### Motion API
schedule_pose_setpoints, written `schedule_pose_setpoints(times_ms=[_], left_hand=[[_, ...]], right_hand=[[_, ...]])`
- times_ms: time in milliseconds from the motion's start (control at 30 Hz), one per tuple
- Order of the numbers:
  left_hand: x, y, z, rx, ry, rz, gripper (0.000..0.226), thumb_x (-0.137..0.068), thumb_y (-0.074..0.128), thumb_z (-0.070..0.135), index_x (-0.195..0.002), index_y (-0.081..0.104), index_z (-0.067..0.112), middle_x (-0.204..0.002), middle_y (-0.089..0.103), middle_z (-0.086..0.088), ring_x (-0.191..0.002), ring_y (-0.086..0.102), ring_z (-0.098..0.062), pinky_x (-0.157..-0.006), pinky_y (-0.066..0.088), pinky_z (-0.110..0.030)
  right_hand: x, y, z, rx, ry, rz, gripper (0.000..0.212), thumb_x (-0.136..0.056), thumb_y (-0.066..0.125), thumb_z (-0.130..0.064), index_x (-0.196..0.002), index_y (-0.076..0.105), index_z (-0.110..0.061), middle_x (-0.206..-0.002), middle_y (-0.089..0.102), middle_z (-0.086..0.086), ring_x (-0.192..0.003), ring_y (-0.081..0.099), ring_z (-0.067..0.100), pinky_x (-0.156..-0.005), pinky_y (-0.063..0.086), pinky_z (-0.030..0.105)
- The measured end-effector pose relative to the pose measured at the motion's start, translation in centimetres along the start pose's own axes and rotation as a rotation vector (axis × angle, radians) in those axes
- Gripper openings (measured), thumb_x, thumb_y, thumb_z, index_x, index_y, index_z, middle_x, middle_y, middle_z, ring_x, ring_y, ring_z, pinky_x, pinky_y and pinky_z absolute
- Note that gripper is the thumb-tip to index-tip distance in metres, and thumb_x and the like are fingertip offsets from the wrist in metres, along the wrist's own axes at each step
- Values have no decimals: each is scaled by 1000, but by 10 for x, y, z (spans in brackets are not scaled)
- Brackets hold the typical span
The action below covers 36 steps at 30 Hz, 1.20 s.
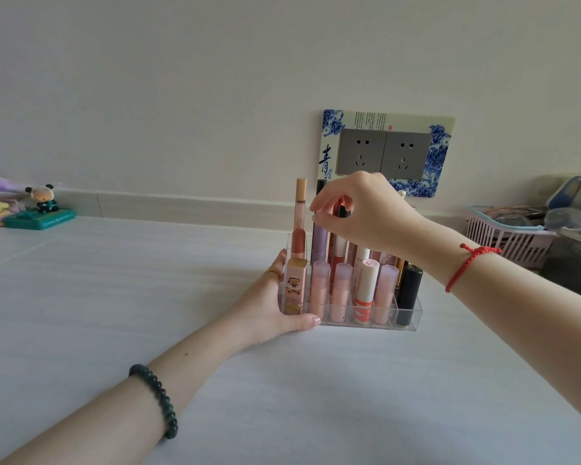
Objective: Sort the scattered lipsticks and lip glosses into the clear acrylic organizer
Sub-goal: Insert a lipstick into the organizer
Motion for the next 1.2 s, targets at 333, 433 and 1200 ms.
schedule_pose_setpoints(times_ms=[333,433,1200], left_hand=[[2,0,4,-81,32,12,105,-56,76,38,-142,19,20,-141,39,10,-129,38,-6,-108,35,-31],[2,-1,4,-92,41,10,92,-59,77,34,-136,27,26,-120,48,23,-118,47,-4,-99,40,-23],[0,1,0,-35,-6,4,104,-55,77,34,-141,19,24,-143,40,2,-130,40,-13,-107,36,-39]], right_hand=[[29,29,-29,185,-151,-147,24,-88,55,-31,-109,63,-21,-98,67,-2,-95,49,14,-79,49,34],[31,33,-30,242,-188,-163,24,-91,49,-31,-106,63,-19,-98,66,-3,-93,50,16,-72,45,27],[25,30,-23,134,-112,-157,24,-87,57,-35,-104,64,-21,-95,68,-4,-84,50,9,-75,50,31]])
Point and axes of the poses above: each hand's wrist, its own x-axis away from the middle knuckle, its own y-axis out of the palm, z = x × y, the point moved 3 cm from there along -x, towards the middle knuckle
